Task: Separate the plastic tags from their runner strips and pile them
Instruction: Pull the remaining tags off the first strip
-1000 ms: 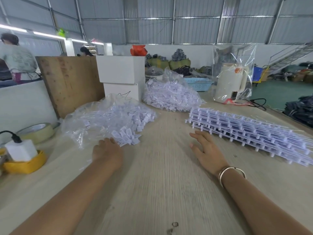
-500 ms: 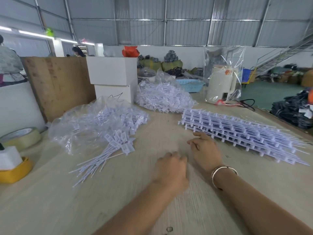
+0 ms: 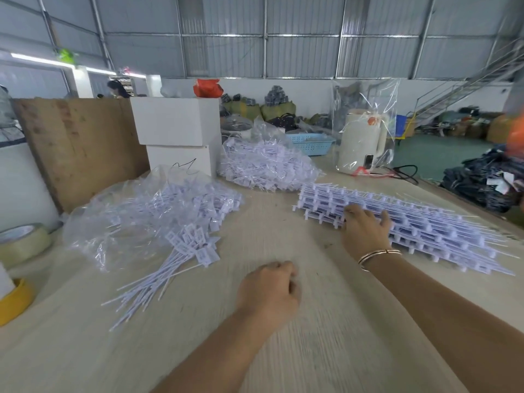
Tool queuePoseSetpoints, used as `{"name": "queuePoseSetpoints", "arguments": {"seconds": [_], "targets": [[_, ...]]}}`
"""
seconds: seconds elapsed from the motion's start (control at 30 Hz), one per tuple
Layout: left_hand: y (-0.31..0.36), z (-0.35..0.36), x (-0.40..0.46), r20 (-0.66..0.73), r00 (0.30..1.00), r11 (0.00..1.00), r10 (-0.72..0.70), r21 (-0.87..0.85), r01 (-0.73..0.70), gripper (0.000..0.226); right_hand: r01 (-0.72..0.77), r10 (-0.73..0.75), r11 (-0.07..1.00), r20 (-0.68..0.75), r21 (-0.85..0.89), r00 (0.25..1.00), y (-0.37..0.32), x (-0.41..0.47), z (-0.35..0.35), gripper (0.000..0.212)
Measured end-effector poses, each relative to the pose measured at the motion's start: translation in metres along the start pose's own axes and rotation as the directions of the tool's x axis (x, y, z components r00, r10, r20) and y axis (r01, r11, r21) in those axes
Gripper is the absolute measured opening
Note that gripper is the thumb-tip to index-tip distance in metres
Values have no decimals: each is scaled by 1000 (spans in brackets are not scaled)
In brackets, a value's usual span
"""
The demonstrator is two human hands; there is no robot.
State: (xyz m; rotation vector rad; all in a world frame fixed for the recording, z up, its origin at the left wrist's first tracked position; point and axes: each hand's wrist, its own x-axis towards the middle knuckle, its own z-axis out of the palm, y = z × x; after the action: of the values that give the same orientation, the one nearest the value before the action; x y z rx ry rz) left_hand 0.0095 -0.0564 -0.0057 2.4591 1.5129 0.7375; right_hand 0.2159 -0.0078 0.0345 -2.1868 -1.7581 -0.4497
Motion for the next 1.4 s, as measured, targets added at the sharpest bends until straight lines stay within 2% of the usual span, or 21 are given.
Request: {"name": "queuePoseSetpoints", "arguments": {"seconds": [0.07, 0.1, 0.13, 0.2, 0.27, 0.33, 0.43, 0.57, 0.67, 0.7, 0.8, 0.87, 0.93, 1.03, 1.1, 1.2, 1.3, 1.4], "targets": [[7, -6, 6, 93, 990, 962, -104, -242, 124, 21, 58, -62, 997, -102, -42, 993, 3, -6, 1, 31], [12, -8, 11, 167, 975, 896, -148, -395, 203, 20, 97, -108, 991, -122, -91, 987, 5, -8, 1, 31], [18, -11, 16, 257, 952, 802, -166, -527, 282, 20, 126, -142, 983, -112, -135, 984, 8, -9, 1, 31], [33, -17, 28, 448, 885, 586, -128, -685, 432, 16, 106, -114, 982, -44, -156, 992, 17, -9, 1, 32], [48, -20, 42, 570, 818, 360, -76, -750, 555, 11, 31, -30, 990, 13, -138, 999, 28, -8, -1, 35], [59, -16, 55, 601, 794, 193, -90, -772, 606, 23, 9, 5, 984, 80, -178, 997, 36, -10, 1, 40], [73, 2, 65, 609, 781, 25, -137, -786, 618, 25, 43, -35, 960, 35, -276, 999, 38, -12, 6, 40], [76, 23, 72, 614, 772, -150, -163, -789, 596, 34, 87, -98, 961, -30, -262, 995, 32, -10, 4, 35], [77, 24, 82, 620, 773, -208, -132, -780, 590, 12, 225, -231, 949, -2, -219, 973, 26, -11, 0, 26], [80, 24, 86, 613, 779, -221, -134, -785, 579, 14, 266, -265, 951, 28, -155, 964, 24, -10, -1, 24], [91, 30, 96, 587, 777, -225, -228, -808, 545, 17, 314, -318, 948, 254, 56, 914, 18, -7, -15, 23], [95, 34, 99, 576, 767, -206, -285, -818, 537, 20, 242, -283, 958, 357, 154, 890, 14, -2, -24, 29], [95, 36, 100, 565, 754, -157, -334, -822, 547, 26, 187, -245, 967, 419, 175, 874, 10, 4, -30, 28], [93, 32, 96, 559, 747, -107, -360, -820, 562, 24, 154, -214, 974, 464, 164, 860, 7, 13, -30, 29], [90, 26, 91, 539, 752, -89, -379, -830, 550, 24, 137, -229, 965, 470, 221, 852, 9, 17, -29, 32], [75, 16, 80, 505, 751, -66, -426, -845, 531, 33, 158, -204, 978, 461, 137, 864, 8, 22, -28, 27], [57, 3, 64, 471, 760, 16, -448, -846, 533, 25, 137, -179, 982, 392, 133, 902, 6, 19, -23, 31], [40, -13, 46, 391, 774, 78, -498, -869, 489, 20, 127, -178, 980, 399, 152, 899, 8, 16, -19, 38]]}}
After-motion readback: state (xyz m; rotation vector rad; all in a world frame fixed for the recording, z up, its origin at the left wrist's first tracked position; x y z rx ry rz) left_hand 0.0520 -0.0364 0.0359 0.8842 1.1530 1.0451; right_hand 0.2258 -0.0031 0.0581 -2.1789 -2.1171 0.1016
